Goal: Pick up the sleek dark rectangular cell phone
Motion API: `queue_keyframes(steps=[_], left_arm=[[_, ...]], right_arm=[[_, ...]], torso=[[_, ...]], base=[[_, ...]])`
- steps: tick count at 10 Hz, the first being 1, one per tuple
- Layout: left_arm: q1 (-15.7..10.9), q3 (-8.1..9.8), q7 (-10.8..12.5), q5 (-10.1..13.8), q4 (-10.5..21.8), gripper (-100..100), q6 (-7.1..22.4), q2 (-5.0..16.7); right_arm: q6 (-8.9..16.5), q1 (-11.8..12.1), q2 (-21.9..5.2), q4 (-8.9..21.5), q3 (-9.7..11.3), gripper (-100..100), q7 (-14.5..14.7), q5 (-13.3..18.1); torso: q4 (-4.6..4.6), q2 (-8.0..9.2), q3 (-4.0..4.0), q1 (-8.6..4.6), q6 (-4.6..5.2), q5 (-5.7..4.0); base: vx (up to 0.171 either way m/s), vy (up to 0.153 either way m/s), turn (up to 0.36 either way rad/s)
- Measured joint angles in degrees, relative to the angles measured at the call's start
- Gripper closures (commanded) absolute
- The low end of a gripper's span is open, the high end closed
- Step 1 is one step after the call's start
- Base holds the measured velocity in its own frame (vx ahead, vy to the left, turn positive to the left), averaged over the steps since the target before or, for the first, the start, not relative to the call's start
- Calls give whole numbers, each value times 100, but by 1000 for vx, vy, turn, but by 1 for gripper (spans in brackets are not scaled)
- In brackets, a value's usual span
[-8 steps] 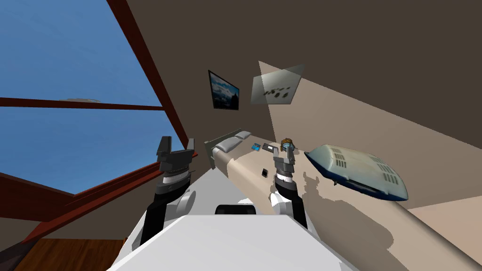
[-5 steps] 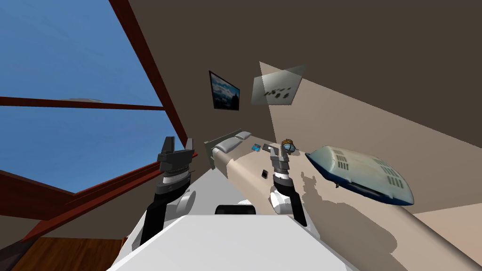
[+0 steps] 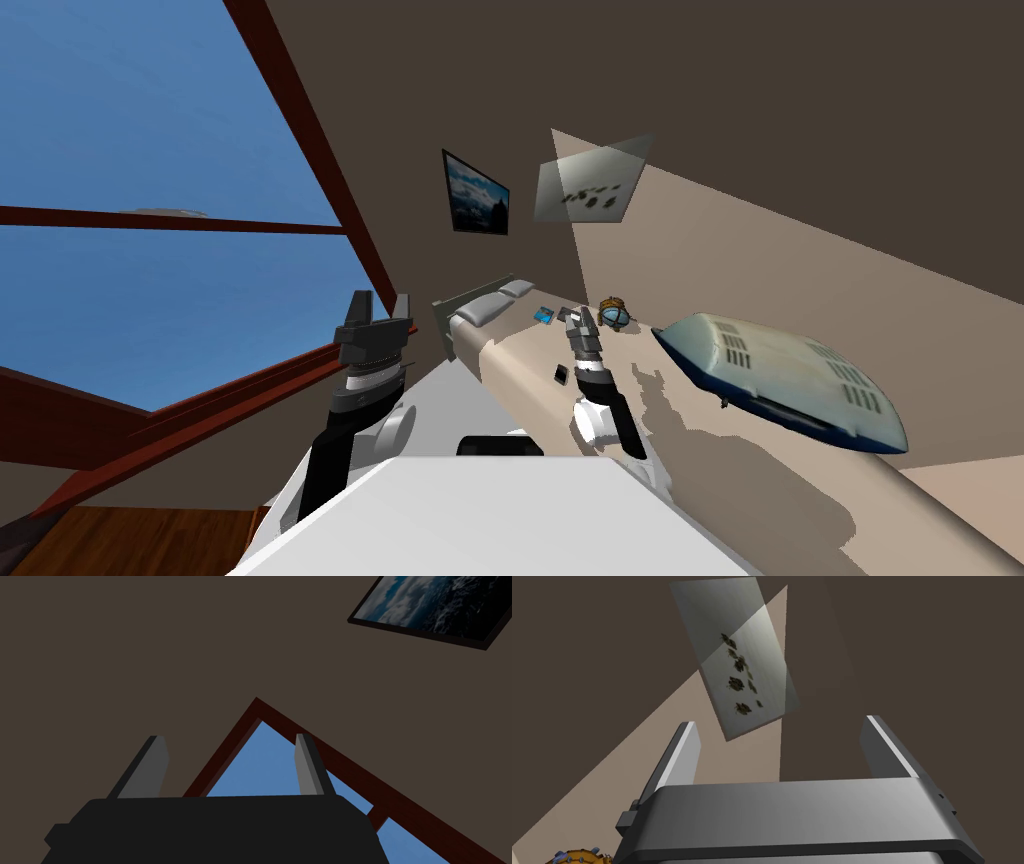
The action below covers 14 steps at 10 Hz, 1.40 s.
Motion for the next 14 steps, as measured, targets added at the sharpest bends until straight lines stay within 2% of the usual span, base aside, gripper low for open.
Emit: queue_keyframes(steps=[8,14], left_arm=[[0,0,0,0,0,0,0,0],[0,0,0,0,0,0,0,0]], right_arm=[[1120,-575,-559,326,167,-100,218,-405],[2147,-1042,-995,534,287,-100,407,-760]], torso=[[0,2,1,-1,1,-1],[0,2,1,1,1,0]], base=[[37,-48,23],[36,-44,29]])
